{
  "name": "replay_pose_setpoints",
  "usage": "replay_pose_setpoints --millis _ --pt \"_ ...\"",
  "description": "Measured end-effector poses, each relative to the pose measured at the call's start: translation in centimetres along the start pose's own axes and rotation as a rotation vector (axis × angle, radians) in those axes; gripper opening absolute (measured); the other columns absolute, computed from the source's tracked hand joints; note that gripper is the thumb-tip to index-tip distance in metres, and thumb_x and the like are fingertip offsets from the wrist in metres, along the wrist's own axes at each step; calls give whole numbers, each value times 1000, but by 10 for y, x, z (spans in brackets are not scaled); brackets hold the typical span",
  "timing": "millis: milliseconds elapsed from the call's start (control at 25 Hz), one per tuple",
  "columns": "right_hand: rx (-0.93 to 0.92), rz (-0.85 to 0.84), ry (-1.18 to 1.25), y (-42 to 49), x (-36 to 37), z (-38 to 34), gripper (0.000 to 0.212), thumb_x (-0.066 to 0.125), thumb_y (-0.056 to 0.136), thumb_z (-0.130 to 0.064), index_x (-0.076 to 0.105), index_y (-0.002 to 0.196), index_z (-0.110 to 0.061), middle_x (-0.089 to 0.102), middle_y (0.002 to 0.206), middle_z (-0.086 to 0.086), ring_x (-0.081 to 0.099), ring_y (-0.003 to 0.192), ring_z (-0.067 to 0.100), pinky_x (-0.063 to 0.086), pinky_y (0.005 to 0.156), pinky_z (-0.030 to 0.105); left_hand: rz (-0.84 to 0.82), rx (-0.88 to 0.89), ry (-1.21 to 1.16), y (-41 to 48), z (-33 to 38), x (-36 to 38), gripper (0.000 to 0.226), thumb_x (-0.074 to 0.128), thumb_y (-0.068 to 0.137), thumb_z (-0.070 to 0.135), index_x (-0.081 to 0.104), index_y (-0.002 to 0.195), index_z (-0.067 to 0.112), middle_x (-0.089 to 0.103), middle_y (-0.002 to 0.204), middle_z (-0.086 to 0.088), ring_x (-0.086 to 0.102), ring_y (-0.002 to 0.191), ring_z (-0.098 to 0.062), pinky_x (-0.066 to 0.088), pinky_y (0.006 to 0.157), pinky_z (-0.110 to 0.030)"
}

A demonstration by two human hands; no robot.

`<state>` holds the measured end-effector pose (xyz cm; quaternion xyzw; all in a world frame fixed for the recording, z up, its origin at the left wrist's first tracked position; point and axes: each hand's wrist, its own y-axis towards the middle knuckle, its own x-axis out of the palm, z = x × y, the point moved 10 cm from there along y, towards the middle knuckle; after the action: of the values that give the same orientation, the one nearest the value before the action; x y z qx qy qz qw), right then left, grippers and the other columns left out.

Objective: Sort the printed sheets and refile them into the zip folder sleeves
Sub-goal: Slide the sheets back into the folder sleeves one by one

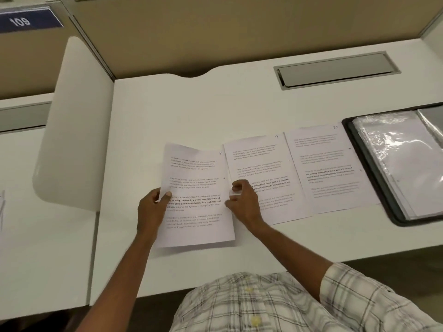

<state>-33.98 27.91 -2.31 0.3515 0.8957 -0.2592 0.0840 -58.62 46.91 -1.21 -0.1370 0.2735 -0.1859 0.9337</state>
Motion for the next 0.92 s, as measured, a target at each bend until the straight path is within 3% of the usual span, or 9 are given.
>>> replay_pose_setpoints --millis 80,200,280,400,640,920 --pt "86 -7 140 -3 -13 5 50 77 78 2 57 120 -16 69 105 2 67 83 10 50 66 16 -11 -13 -72 -10 4 -2 23 73 96 33 75 114 20 78 103 4 74 95 -22 54 77 -32" --pt "157 -25 307 -8 -33 11 43 78 79 2 64 116 -15 74 100 4 71 91 21 58 77 29 -66 -13 -178 -23 20 6 24 78 92 29 76 115 20 79 104 3 74 94 -19 54 76 -31" --pt "178 -67 441 -10 -43 12 38 73 81 7 67 115 -9 76 103 9 73 99 31 59 83 37 -102 -14 -212 -30 31 15 22 80 90 27 76 111 22 80 102 4 75 98 -23 59 83 -42" --pt "192 -156 573 -17 -64 12 35 66 87 8 67 120 -5 77 111 10 73 105 27 60 80 32 -136 -20 -235 -42 49 30 23 81 88 24 75 110 21 80 102 3 75 102 -27 57 94 -53" --pt "143 -147 572 -23 -151 31 36 66 89 6 69 122 -8 77 113 7 73 107 24 59 87 35 -235 18 -287 -89 92 97 25 79 89 17 74 114 18 80 105 0 76 100 -22 58 93 -45" --pt "74 -39 426 -41 -322 82 29 70 89 3 70 116 -8 77 107 8 75 101 24 62 84 34 -325 10 -324 -178 123 247 33 77 90 15 72 122 13 79 111 -3 75 104 -23 58 96 -46"
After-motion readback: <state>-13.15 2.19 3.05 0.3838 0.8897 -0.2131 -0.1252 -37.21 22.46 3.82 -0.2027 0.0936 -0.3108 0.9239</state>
